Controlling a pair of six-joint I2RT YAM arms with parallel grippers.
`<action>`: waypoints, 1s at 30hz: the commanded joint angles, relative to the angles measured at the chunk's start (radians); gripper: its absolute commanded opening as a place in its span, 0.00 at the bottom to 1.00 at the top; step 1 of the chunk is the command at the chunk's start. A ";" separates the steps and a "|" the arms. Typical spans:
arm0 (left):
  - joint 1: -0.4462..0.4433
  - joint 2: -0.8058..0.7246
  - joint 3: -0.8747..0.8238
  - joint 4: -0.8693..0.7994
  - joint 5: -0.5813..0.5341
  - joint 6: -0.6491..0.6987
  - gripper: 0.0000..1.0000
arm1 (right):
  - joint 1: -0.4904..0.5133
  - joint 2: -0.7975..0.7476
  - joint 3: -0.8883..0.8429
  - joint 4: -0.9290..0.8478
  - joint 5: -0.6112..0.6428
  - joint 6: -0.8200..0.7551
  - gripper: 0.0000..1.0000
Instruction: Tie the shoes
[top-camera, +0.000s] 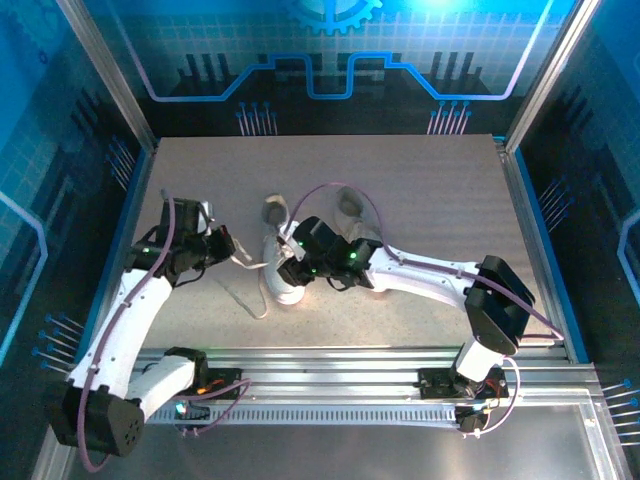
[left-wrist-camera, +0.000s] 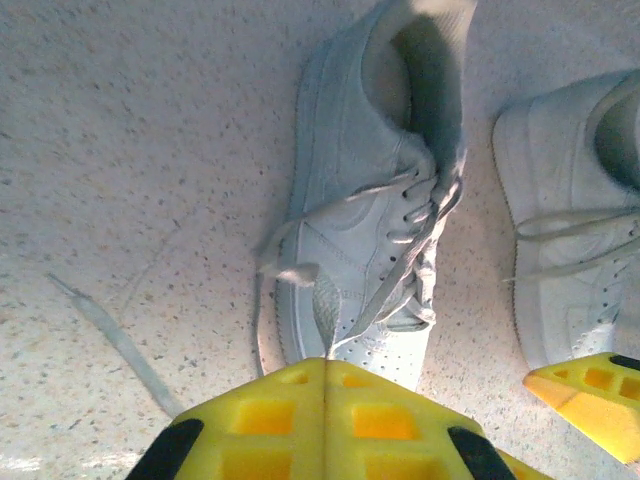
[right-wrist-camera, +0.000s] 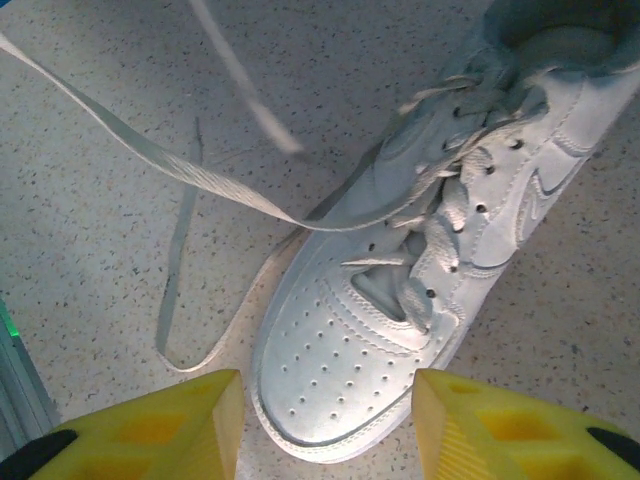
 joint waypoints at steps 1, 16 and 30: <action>-0.003 0.012 -0.061 0.098 0.065 -0.001 0.00 | 0.031 0.025 0.029 0.020 0.017 0.010 0.47; 0.117 0.083 -0.265 0.126 0.013 -0.029 0.00 | 0.049 0.119 0.140 -0.008 -0.007 -0.001 0.46; 0.163 0.156 -0.169 0.132 0.056 0.087 0.40 | 0.047 0.176 0.190 -0.033 0.016 0.018 0.43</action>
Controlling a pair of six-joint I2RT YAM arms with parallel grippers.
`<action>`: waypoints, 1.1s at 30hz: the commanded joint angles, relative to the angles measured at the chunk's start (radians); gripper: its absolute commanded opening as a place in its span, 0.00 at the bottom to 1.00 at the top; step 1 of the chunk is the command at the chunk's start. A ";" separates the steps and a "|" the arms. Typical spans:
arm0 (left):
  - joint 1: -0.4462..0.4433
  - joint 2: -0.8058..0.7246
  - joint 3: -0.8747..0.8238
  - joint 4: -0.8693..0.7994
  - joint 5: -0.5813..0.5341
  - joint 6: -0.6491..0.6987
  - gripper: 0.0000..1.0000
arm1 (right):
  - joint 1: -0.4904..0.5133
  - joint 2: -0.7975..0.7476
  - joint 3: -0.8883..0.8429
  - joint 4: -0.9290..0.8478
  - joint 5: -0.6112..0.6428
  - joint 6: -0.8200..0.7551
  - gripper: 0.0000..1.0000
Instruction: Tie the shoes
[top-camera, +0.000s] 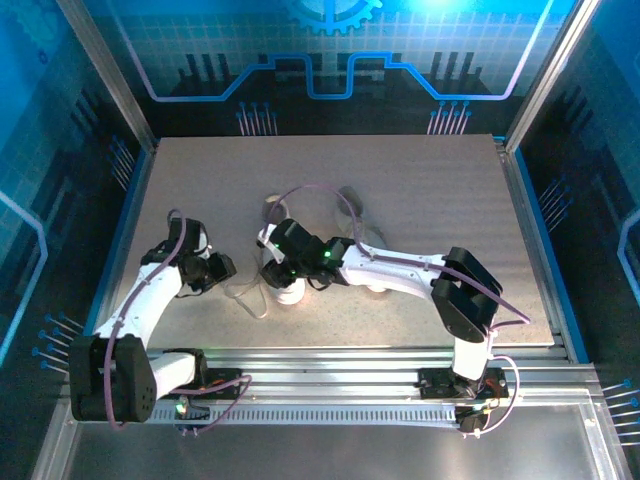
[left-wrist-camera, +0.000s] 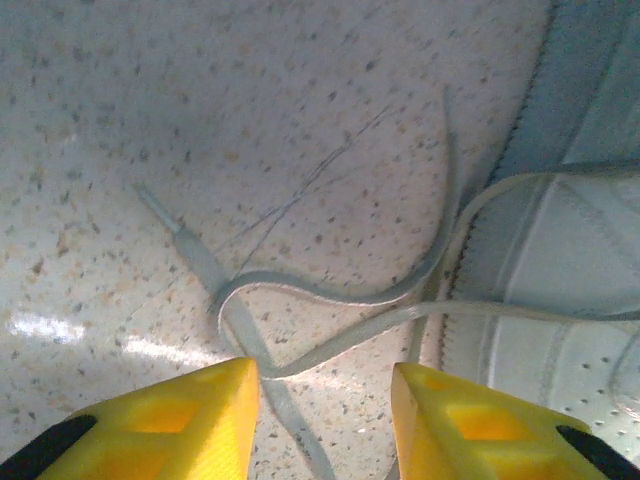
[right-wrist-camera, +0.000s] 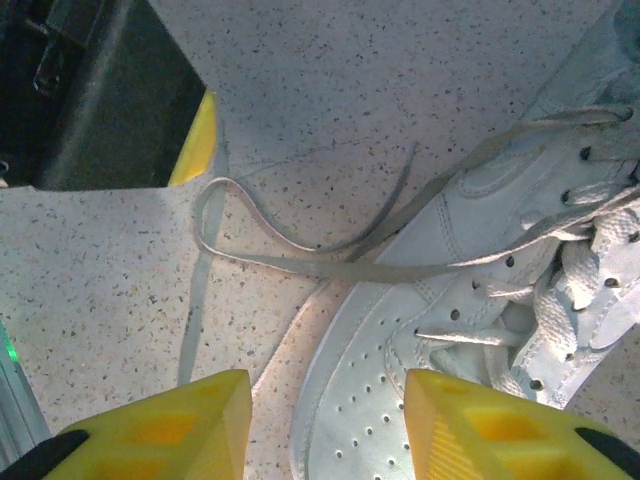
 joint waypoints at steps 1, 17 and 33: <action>0.008 0.017 0.066 0.030 0.041 0.060 0.40 | 0.002 0.005 0.028 -0.010 0.023 0.018 0.43; -0.128 0.381 0.186 0.126 0.094 0.089 0.39 | -0.022 -0.030 -0.131 0.009 0.057 0.107 0.36; -0.132 0.360 0.219 0.172 0.111 0.233 0.40 | 0.029 -0.058 -0.165 0.023 0.109 0.140 0.40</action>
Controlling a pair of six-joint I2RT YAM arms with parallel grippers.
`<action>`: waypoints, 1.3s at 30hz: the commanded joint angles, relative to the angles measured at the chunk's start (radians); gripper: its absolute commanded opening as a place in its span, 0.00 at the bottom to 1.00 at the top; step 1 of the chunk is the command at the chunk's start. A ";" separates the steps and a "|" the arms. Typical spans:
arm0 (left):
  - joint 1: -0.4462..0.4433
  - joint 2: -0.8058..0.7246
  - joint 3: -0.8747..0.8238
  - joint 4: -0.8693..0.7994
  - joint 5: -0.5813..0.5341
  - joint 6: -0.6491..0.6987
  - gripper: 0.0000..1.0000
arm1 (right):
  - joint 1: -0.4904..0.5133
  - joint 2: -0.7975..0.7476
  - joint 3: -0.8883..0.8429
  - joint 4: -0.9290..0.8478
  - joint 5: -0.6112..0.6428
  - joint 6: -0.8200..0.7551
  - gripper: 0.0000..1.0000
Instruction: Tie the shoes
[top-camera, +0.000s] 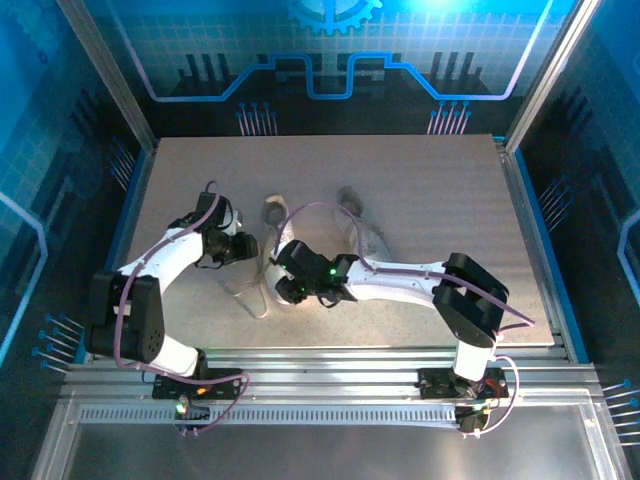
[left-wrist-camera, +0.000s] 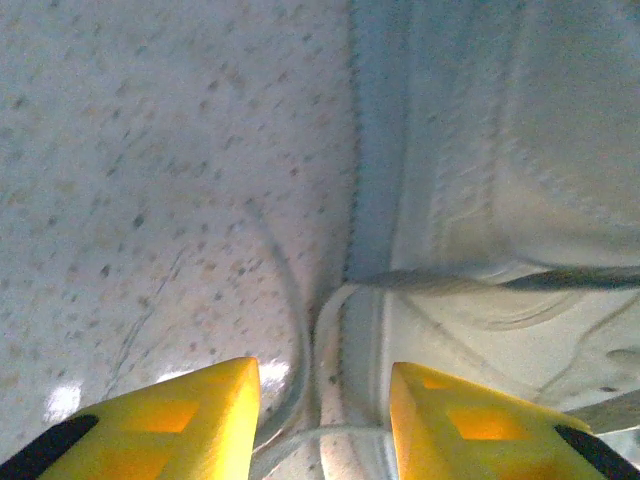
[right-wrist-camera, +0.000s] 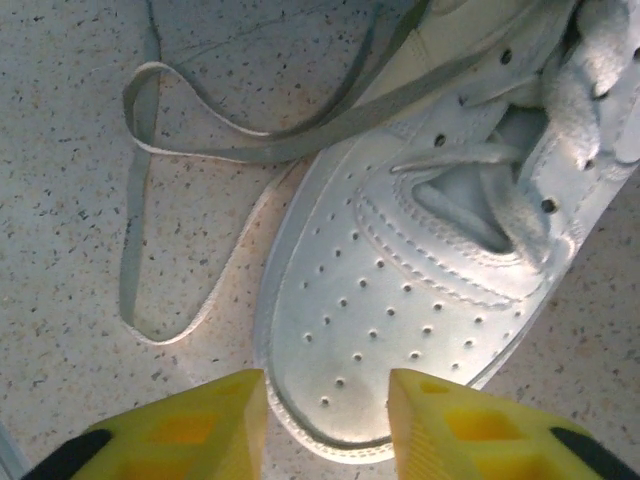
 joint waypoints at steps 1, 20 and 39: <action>-0.004 0.050 0.039 0.005 0.046 0.066 0.41 | -0.004 -0.007 0.009 -0.021 0.023 0.048 0.41; -0.125 0.151 0.021 0.169 0.163 -0.030 0.32 | -0.062 0.077 0.021 -0.162 0.212 0.002 0.39; -0.064 0.119 0.125 -0.046 0.114 0.261 0.48 | -0.137 -0.005 -0.063 -0.141 0.194 -0.068 0.38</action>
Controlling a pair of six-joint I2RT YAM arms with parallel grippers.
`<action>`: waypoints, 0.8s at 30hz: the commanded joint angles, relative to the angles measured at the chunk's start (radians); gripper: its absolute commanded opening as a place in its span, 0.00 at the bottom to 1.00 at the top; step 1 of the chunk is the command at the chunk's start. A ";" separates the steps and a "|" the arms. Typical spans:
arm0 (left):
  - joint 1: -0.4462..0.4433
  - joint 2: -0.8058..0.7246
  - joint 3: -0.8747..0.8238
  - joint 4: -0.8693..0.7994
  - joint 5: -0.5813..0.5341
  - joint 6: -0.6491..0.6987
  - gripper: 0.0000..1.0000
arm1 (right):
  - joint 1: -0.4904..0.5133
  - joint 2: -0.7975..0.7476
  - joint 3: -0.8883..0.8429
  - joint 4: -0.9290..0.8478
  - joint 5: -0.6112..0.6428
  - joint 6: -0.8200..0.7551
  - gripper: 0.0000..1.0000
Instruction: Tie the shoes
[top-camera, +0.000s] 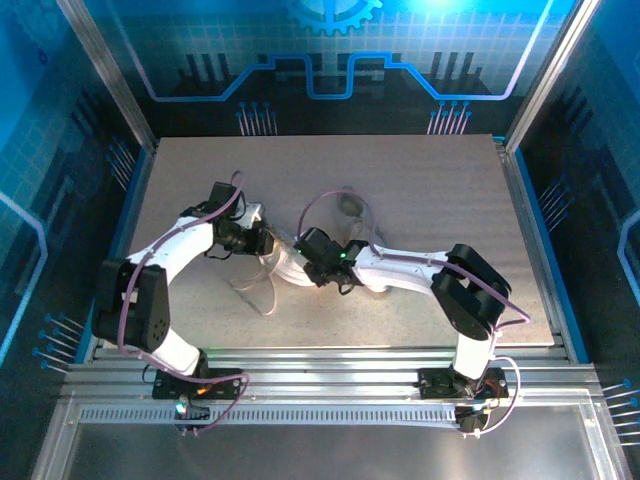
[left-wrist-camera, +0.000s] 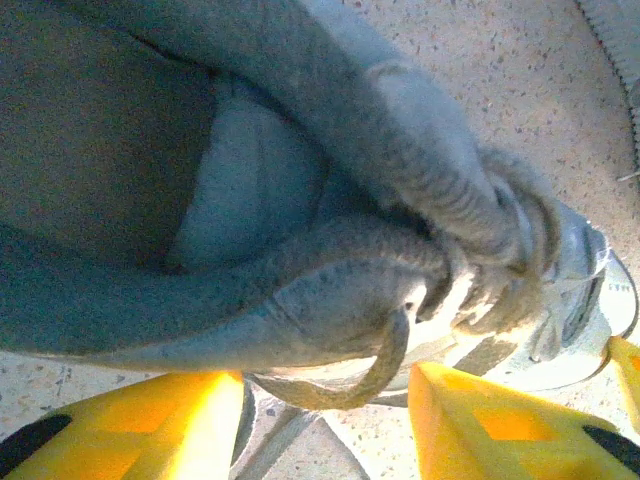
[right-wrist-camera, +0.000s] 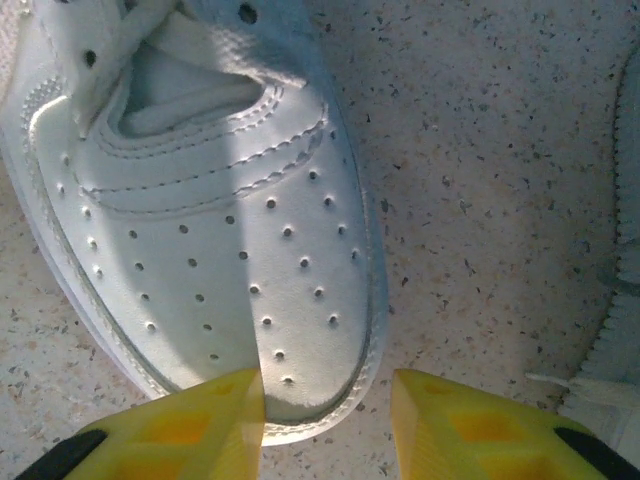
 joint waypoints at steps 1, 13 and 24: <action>0.007 0.048 0.015 0.013 0.063 0.006 0.48 | -0.008 -0.033 -0.054 -0.004 -0.016 -0.017 0.39; 0.007 0.109 -0.002 0.035 0.051 0.003 0.44 | -0.010 -0.135 -0.101 0.032 -0.043 -0.016 0.40; 0.007 -0.072 -0.080 0.005 -0.049 -0.025 0.54 | -0.002 -0.145 -0.067 0.023 -0.061 -0.021 0.40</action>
